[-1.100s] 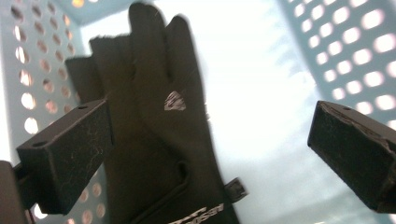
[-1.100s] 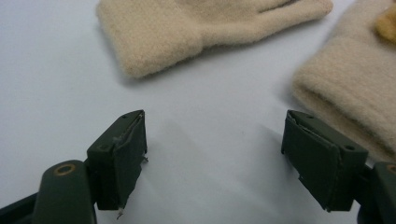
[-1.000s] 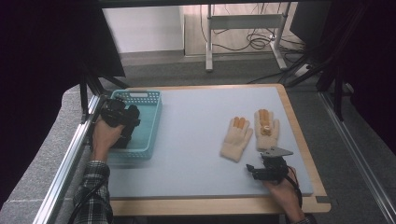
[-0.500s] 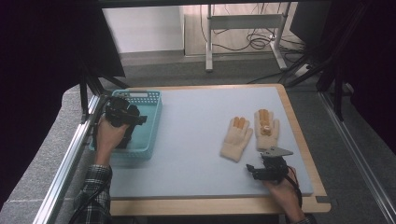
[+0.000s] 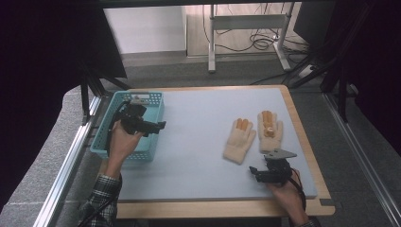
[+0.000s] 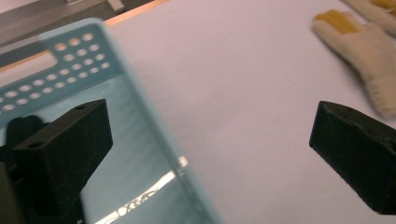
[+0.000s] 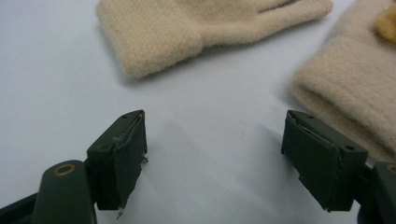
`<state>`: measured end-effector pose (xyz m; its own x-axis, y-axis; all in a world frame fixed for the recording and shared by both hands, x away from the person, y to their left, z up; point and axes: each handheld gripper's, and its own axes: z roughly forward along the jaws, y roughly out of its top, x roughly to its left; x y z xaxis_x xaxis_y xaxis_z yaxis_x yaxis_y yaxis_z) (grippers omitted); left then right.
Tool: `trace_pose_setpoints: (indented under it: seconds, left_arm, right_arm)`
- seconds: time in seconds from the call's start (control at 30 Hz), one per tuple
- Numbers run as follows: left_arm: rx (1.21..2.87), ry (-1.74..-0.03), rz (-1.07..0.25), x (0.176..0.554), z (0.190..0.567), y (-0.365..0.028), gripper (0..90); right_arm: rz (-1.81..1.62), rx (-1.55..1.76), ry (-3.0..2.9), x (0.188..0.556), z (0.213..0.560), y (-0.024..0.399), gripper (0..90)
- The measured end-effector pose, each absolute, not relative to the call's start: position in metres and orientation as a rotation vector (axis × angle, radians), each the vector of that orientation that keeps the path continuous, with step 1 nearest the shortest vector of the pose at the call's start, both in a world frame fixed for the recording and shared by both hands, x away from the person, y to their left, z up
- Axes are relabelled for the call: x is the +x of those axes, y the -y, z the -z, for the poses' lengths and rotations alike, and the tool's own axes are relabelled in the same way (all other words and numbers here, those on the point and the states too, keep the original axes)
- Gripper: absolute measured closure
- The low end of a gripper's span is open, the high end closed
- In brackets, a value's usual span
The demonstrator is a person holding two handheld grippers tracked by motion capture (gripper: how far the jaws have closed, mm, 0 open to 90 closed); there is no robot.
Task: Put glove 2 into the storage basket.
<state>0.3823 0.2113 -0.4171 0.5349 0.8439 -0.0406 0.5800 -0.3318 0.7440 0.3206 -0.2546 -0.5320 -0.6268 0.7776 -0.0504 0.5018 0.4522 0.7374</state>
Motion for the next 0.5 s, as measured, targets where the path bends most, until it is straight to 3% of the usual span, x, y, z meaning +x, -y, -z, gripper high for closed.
trace_pose_setpoints:
  seconds: [0.5]
  left_arm:
    - [2.080,-0.979,-0.459,0.346,0.425,-0.164,0.0]
  right_arm:
    - [-0.993,1.081,-2.325,0.321,0.532,0.255,21.6]
